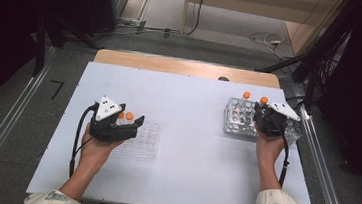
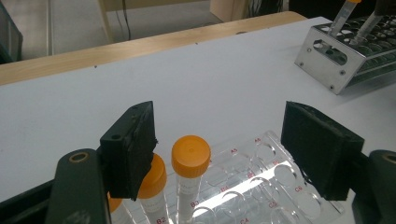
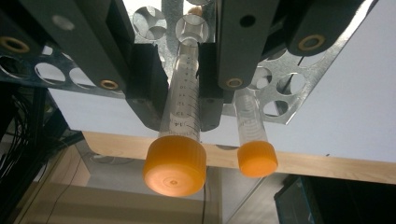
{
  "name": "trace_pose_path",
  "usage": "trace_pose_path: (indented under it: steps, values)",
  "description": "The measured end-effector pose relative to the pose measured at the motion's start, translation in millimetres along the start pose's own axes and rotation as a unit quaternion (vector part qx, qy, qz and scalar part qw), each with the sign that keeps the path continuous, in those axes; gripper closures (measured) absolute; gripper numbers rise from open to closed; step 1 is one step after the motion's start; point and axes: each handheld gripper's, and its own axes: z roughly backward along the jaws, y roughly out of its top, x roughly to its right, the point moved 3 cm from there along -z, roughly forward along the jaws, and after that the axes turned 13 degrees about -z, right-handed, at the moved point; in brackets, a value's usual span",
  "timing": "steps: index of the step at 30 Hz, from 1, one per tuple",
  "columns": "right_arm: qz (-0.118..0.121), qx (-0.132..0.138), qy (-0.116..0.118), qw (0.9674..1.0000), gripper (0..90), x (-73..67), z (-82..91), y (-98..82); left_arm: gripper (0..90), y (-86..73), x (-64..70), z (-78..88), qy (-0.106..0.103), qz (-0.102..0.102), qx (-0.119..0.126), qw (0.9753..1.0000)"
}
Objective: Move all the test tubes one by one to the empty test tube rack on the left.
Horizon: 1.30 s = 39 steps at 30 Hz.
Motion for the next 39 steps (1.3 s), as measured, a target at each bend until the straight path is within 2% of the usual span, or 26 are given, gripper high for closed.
trace_pose_path:
  steps: [7,16,30,39]
  values:
    - [-0.007,0.021,0.001,0.9998,71.4,-0.1,9.6,7.2,27.0,-0.1,0.5,-0.5,-0.001,-0.001,-0.001,1.0]
    - [-0.001,0.042,0.006,0.9991,71.5,-3.5,22.5,16.5,26.2,-0.3,1.4,-0.9,-0.003,-0.001,-0.001,1.0]
    - [-0.002,0.036,0.03,0.9989,71.8,-7.4,39.6,19.7,22.4,0.5,1.7,0.2,-0.006,-0.001,0.003,1.0]
    - [0.007,0.031,0.045,0.9985,72.0,-13.5,47.7,20.1,21.7,0.9,2.0,0.5,-0.005,-0.002,0.003,1.0]
